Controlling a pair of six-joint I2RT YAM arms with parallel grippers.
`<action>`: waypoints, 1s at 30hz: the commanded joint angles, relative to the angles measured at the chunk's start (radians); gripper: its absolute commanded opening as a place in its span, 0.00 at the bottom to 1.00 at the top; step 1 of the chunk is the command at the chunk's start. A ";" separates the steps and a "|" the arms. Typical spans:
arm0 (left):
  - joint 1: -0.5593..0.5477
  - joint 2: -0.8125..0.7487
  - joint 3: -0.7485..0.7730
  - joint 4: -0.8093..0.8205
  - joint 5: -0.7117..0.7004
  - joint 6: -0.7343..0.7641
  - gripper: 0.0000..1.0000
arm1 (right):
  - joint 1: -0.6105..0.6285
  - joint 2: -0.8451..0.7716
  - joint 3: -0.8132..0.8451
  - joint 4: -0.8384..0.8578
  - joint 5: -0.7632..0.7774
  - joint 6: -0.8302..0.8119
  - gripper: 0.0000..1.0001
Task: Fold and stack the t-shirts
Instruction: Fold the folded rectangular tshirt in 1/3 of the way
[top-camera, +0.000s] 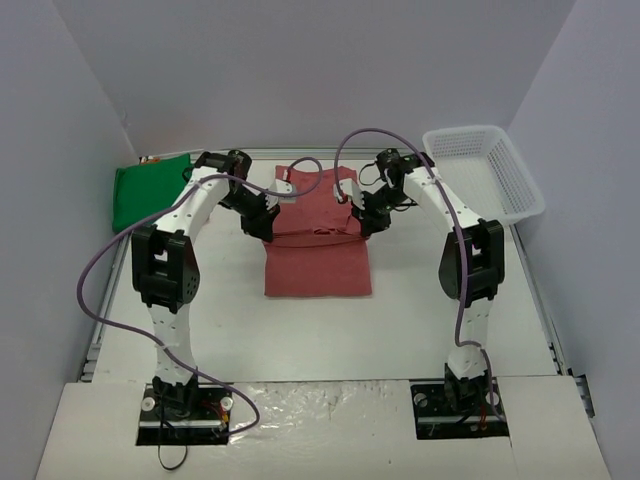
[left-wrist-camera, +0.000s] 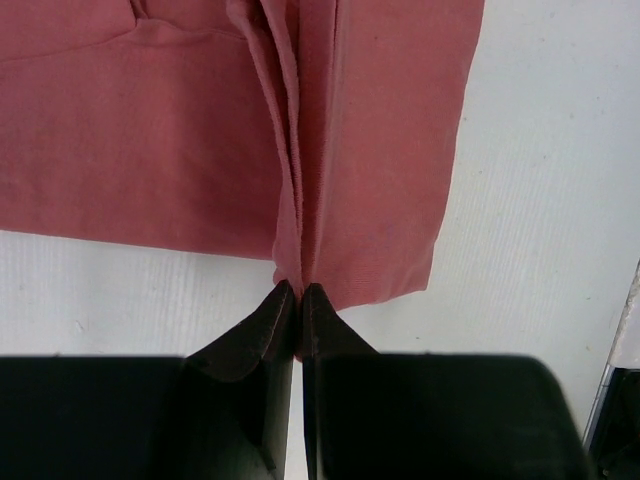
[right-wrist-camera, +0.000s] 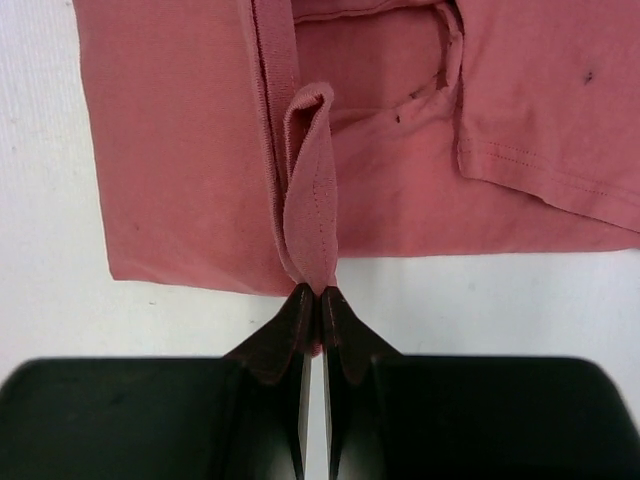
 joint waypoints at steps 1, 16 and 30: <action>0.021 0.003 0.053 -0.036 0.030 0.034 0.02 | -0.011 0.019 0.054 -0.037 0.011 -0.010 0.00; 0.028 0.188 0.386 0.247 -0.214 -0.071 0.50 | -0.030 0.212 0.339 0.118 0.099 0.114 0.68; 0.010 -0.350 -0.333 0.482 -0.176 -0.101 0.74 | -0.005 -0.120 -0.057 0.185 0.016 0.160 0.68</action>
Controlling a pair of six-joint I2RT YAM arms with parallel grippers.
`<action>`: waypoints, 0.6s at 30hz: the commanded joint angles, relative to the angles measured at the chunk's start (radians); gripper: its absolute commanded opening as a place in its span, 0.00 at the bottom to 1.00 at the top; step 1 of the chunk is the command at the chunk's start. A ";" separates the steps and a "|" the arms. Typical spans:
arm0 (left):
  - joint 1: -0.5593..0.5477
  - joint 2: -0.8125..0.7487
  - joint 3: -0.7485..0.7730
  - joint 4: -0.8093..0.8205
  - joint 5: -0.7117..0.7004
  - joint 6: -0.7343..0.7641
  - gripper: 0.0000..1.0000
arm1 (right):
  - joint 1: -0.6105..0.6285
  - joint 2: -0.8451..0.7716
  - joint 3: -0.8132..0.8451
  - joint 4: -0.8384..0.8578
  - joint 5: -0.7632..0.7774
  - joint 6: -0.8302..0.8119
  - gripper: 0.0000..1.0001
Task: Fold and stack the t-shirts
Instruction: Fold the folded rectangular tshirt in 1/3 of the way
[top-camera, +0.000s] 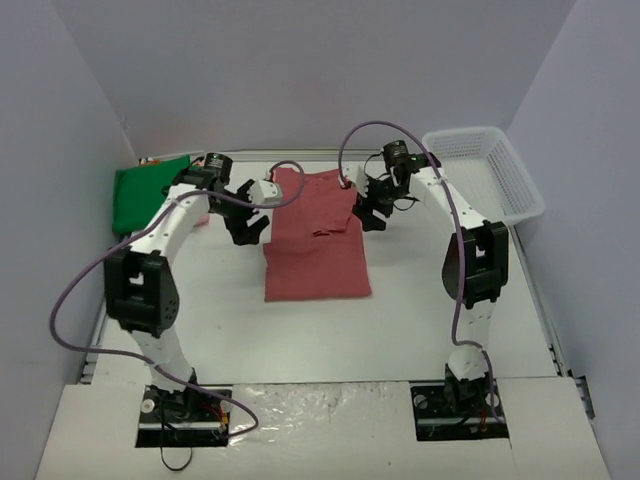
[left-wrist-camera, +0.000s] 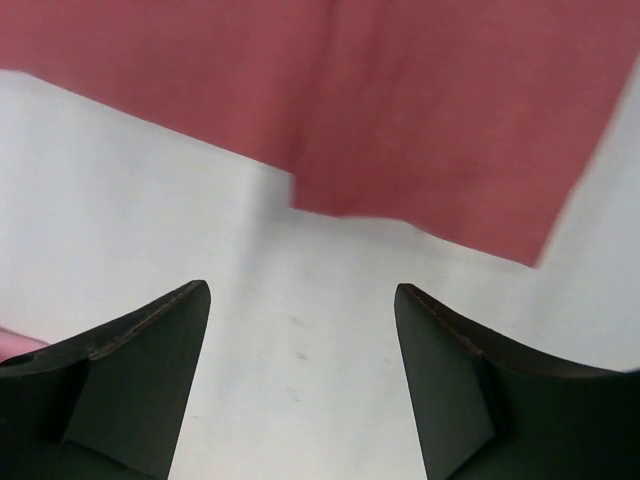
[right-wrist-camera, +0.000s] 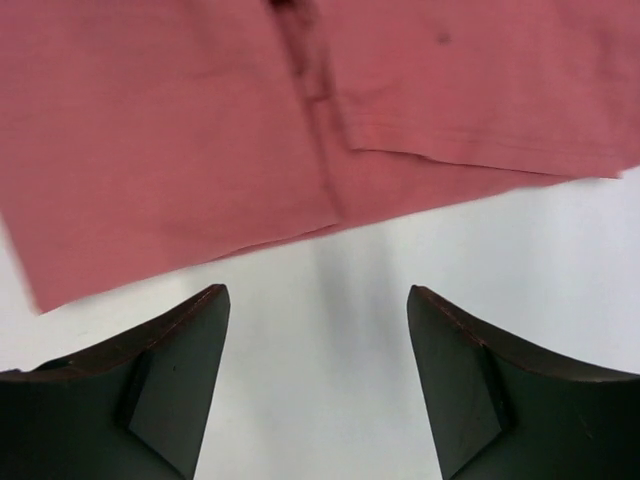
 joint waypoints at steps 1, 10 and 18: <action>-0.052 -0.234 -0.274 0.170 -0.012 -0.014 0.74 | 0.032 -0.217 -0.158 -0.007 -0.078 0.003 0.68; -0.210 -0.447 -0.675 0.343 -0.124 -0.094 0.73 | 0.084 -0.389 -0.550 0.061 -0.178 -0.021 0.67; -0.282 -0.452 -0.867 0.535 -0.219 -0.138 0.73 | 0.093 -0.339 -0.630 0.121 -0.191 -0.005 0.62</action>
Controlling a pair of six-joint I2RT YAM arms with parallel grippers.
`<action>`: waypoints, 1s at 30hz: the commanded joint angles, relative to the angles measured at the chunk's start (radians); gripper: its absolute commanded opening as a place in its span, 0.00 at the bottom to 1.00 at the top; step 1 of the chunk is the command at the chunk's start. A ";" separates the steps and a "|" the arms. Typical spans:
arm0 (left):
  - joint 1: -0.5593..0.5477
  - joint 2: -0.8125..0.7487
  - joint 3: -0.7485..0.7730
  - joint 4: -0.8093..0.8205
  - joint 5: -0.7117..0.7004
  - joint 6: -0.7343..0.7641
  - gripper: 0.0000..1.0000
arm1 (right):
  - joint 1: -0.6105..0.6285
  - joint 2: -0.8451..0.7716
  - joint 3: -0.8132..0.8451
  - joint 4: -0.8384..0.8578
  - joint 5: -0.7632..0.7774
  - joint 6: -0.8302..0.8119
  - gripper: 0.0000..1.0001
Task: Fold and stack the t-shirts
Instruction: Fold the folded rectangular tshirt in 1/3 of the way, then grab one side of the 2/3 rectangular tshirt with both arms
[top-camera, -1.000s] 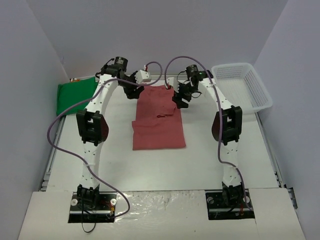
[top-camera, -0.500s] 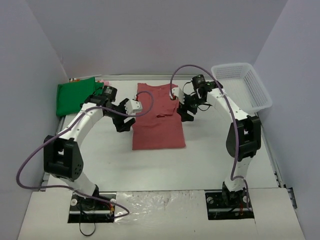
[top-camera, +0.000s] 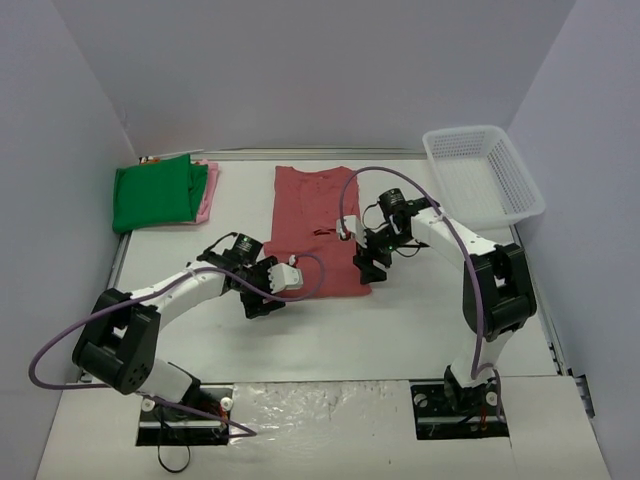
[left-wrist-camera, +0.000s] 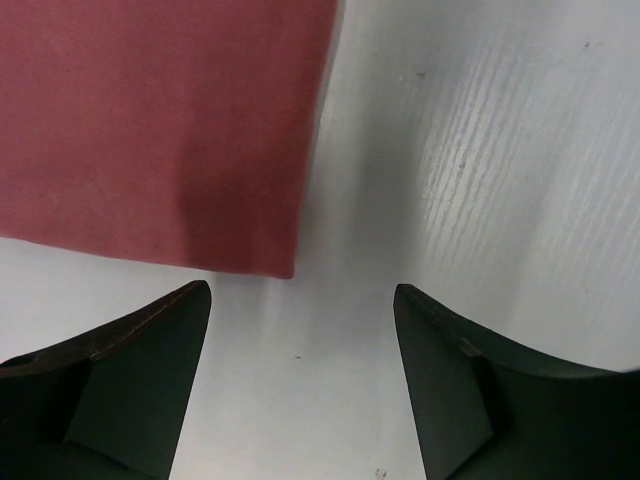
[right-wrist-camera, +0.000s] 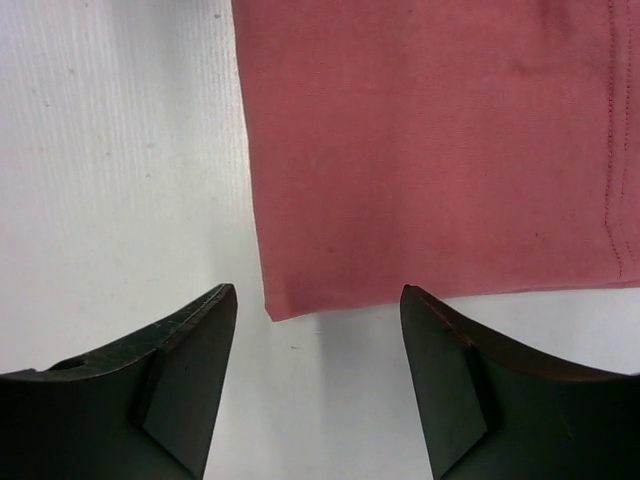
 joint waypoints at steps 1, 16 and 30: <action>-0.009 -0.023 -0.011 0.143 -0.048 -0.036 0.73 | 0.004 0.031 0.008 0.017 -0.030 -0.002 0.62; -0.044 0.050 0.012 0.110 0.005 -0.021 0.54 | 0.004 0.084 0.039 0.015 -0.001 0.011 0.60; -0.045 0.209 0.039 0.102 -0.054 -0.061 0.12 | 0.005 0.011 -0.040 0.008 0.012 -0.008 0.60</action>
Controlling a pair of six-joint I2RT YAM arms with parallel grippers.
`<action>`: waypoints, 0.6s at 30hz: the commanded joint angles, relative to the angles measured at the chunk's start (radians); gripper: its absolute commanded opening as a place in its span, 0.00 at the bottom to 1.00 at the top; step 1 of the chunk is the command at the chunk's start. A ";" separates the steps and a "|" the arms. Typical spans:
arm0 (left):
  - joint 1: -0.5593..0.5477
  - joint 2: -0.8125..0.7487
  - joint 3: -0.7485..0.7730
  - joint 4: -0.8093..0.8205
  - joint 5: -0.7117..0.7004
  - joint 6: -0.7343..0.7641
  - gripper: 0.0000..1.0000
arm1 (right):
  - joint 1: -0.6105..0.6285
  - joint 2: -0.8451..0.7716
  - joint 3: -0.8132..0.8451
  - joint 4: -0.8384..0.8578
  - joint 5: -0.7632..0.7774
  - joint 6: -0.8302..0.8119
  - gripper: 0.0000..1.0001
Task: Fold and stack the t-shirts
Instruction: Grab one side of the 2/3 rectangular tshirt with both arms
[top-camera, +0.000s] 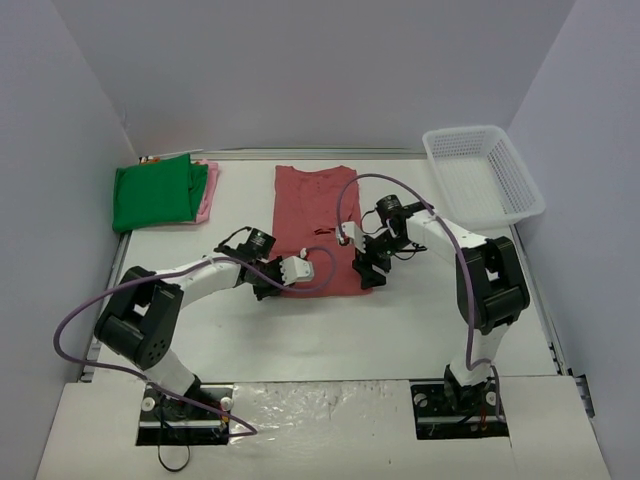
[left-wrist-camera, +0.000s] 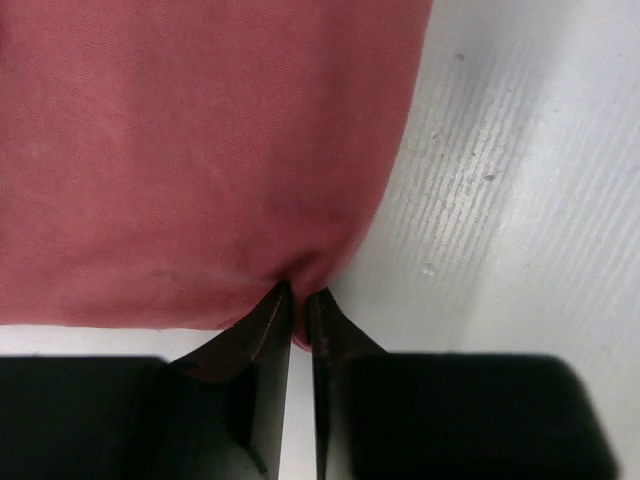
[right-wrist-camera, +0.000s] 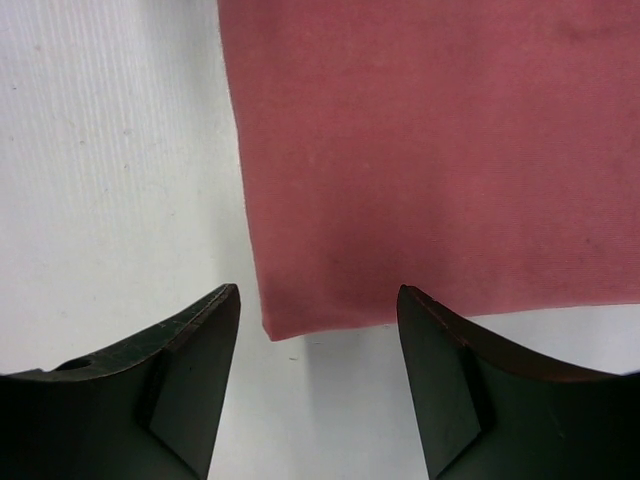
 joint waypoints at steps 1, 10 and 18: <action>-0.002 0.058 -0.003 -0.051 -0.038 -0.018 0.08 | 0.008 -0.068 -0.035 -0.036 -0.001 -0.013 0.60; -0.002 0.084 0.023 -0.080 -0.039 -0.021 0.02 | 0.028 -0.145 -0.115 -0.036 0.000 -0.036 0.58; -0.001 0.081 0.022 -0.079 -0.035 -0.029 0.02 | 0.034 -0.096 -0.163 -0.031 0.017 -0.069 0.54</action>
